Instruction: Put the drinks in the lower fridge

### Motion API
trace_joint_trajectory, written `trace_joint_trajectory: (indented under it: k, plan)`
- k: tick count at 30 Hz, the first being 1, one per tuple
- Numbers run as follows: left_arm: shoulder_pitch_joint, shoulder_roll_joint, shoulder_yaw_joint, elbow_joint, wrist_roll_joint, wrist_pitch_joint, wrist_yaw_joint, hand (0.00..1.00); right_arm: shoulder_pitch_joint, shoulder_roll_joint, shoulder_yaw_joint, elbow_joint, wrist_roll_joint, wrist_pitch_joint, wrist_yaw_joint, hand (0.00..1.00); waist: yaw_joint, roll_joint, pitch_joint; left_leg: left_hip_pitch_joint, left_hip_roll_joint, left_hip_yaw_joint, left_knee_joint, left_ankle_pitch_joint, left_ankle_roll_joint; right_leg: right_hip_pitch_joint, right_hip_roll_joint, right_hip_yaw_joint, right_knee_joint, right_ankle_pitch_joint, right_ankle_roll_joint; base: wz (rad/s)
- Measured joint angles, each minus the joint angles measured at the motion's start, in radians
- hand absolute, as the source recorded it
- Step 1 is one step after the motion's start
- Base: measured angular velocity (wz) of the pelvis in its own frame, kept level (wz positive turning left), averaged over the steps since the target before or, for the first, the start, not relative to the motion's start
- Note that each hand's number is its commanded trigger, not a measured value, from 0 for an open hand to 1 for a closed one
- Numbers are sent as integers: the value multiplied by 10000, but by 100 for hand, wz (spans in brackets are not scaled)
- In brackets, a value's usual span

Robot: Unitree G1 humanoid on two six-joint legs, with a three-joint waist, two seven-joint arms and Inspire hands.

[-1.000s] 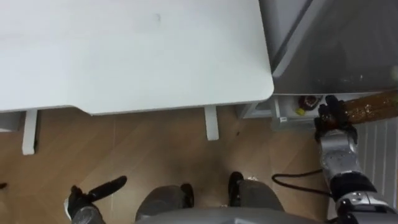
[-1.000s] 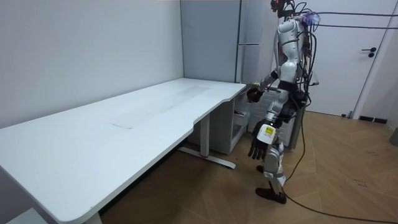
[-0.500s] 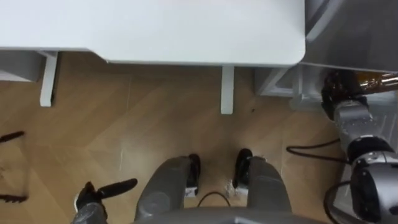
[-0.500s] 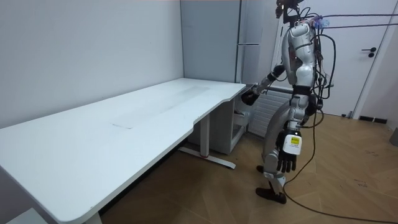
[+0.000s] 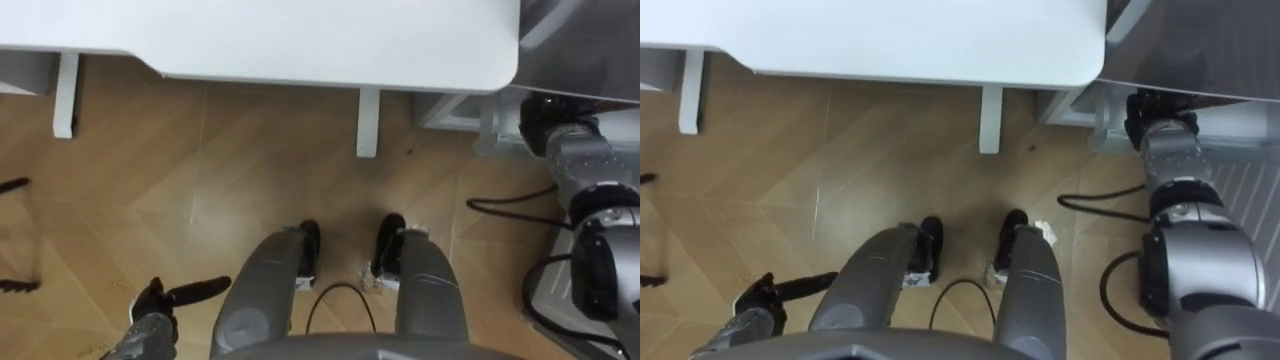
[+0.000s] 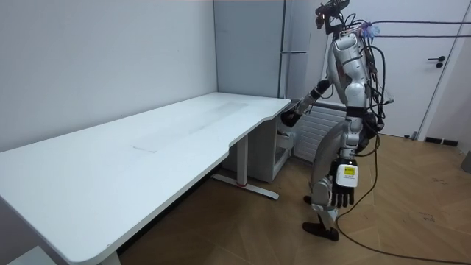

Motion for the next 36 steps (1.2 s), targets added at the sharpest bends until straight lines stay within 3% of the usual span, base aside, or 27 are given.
trace_joint_trajectory:
  k: [7, 17, 28, 36]
  plan:
    - [3, 21, -172, -157, -189, 61, 251, 0, -94, -1, -6, -1, 153, 73, 13, 0, -23, -7, 2, -149, -1, -14, -11, -1, 2, -125, -58, -44, -35, -4, 3, 0]
    - [28, 310, -272, -441, -356, 26, 494, 0, -218, -135, -21, -4, 333, 104, -235, 0, -42, 16, -14, -184, 4, -3, -15, 0, 5, -164, -43, -42, -52, 2, 2, 0]
    - [153, 323, -344, -808, -354, 68, 604, 0, -230, -469, -6, -45, 237, 88, -87, 0, -40, 18, -19, -93, 8, 11, 17, 1, 6, -81, -7, -49, -12, 7, -9, 0]
    - [320, 323, -356, -792, -354, 103, 483, 0, -229, -469, -6, 1, 239, 88, 38, 0, -36, 24, -22, -87, 9, 20, 32, 1, 3, -81, 8, -48, 2, 12, -18, 0]
